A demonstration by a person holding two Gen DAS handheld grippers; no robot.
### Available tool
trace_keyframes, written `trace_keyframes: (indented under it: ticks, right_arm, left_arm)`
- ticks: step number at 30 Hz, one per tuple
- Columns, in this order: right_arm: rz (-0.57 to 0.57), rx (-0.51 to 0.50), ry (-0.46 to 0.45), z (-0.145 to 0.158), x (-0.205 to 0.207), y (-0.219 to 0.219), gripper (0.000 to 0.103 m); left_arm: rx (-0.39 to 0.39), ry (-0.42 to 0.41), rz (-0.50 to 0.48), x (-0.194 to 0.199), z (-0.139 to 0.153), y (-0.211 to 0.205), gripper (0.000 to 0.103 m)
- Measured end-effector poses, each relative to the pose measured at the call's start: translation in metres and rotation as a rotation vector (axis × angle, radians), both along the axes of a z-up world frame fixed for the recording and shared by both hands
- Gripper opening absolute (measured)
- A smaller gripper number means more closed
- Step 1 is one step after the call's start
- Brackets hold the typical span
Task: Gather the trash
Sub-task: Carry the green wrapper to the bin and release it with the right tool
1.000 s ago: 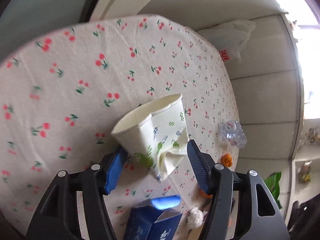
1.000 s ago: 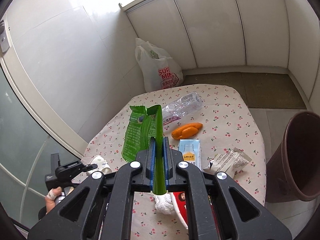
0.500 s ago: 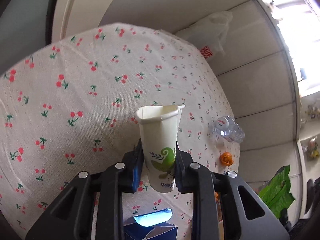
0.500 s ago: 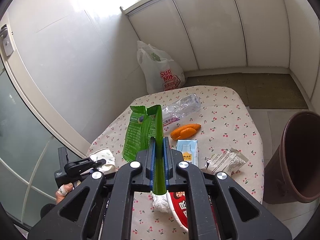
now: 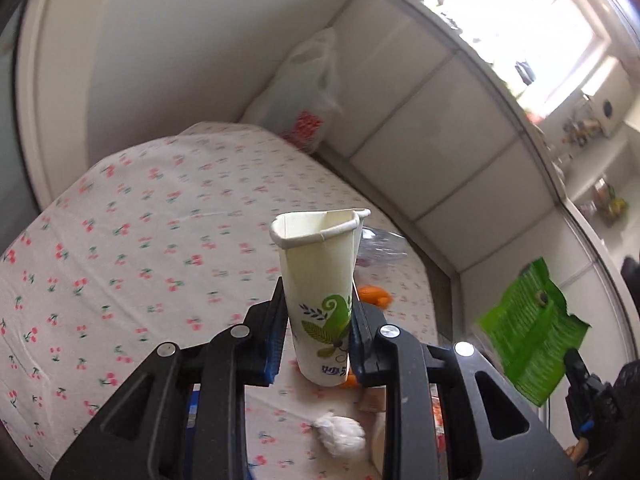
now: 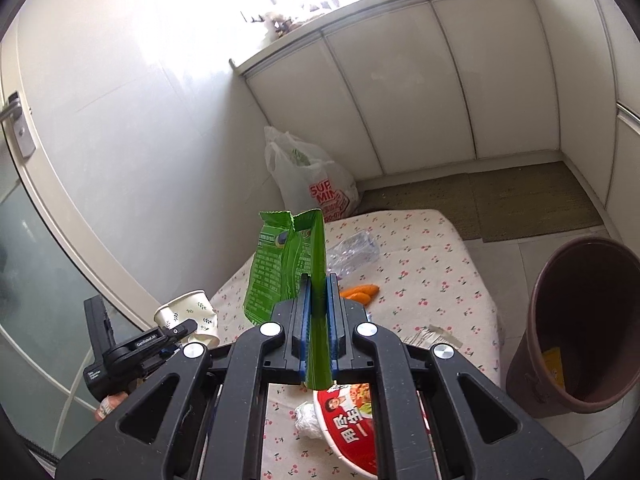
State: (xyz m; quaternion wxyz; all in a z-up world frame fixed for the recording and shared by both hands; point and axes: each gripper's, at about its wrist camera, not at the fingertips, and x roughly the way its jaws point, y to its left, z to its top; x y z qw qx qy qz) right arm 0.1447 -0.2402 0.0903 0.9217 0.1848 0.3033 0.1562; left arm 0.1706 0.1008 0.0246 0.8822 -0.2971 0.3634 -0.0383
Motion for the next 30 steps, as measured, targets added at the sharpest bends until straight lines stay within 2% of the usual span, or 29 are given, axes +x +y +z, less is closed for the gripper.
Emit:
trace_keyframes:
  ticks: [8, 13, 16, 19, 22, 23, 24, 25, 26, 27, 28, 29, 30]
  right_arm:
    - [-0.113, 0.019, -0.028, 0.007, -0.01, -0.061, 0.007]
    - [-0.223, -0.009, -0.034, 0.007, -0.015, -0.107, 0.007]
    - [-0.329, -0.022, -0.019, 0.0, -0.017, -0.139, 0.007]
    - [-0.439, -0.035, 0.038, -0.014, -0.013, -0.175, 0.007]
    - [-0.452, 0.08, 0.159, -0.041, -0.002, -0.208, 0.012]
    - [-0.455, 0.094, 0.198, -0.048, 0.0, -0.213, 0.015]
    - [-0.482, 0.111, 0.231, -0.056, 0.001, -0.222, 0.025]
    - [-0.516, 0.121, 0.239, -0.059, -0.002, -0.228, 0.035]
    - [-0.539, 0.122, 0.236, -0.058, -0.006, -0.232, 0.039]
    - [-0.566, 0.12, 0.229, -0.056, -0.01, -0.237, 0.058]
    - [-0.585, 0.115, 0.224, -0.053, -0.013, -0.239, 0.086]
    - [-0.623, 0.096, 0.211, -0.049, -0.018, -0.244, 0.096]
    - [-0.656, 0.067, 0.195, -0.044, -0.024, -0.247, 0.096]
  left_arm:
    - [0.062, -0.093, -0.157, 0.01, 0.041, -0.084, 0.026]
    - [0.087, -0.097, -0.243, 0.02, 0.044, -0.135, 0.026]
    - [0.102, -0.095, -0.299, 0.025, 0.043, -0.169, 0.026]
    - [0.117, -0.092, -0.352, 0.029, 0.041, -0.2, 0.026]
    - [0.13, -0.087, -0.4, 0.029, 0.039, -0.232, 0.026]
    - [0.132, -0.084, -0.412, 0.029, 0.039, -0.242, 0.026]
    - [0.134, -0.079, -0.426, 0.031, 0.038, -0.252, 0.026]
    - [0.135, -0.073, -0.439, 0.031, 0.037, -0.261, 0.026]
    - [0.132, -0.067, -0.456, 0.033, 0.035, -0.27, 0.026]
    - [0.131, -0.062, -0.468, 0.033, 0.034, -0.278, 0.026]
    - [0.13, -0.058, -0.48, 0.034, 0.032, -0.285, 0.026]
    - [0.128, -0.051, -0.494, 0.034, 0.031, -0.294, 0.026]
    - [0.126, -0.044, -0.509, 0.034, 0.029, -0.302, 0.026]
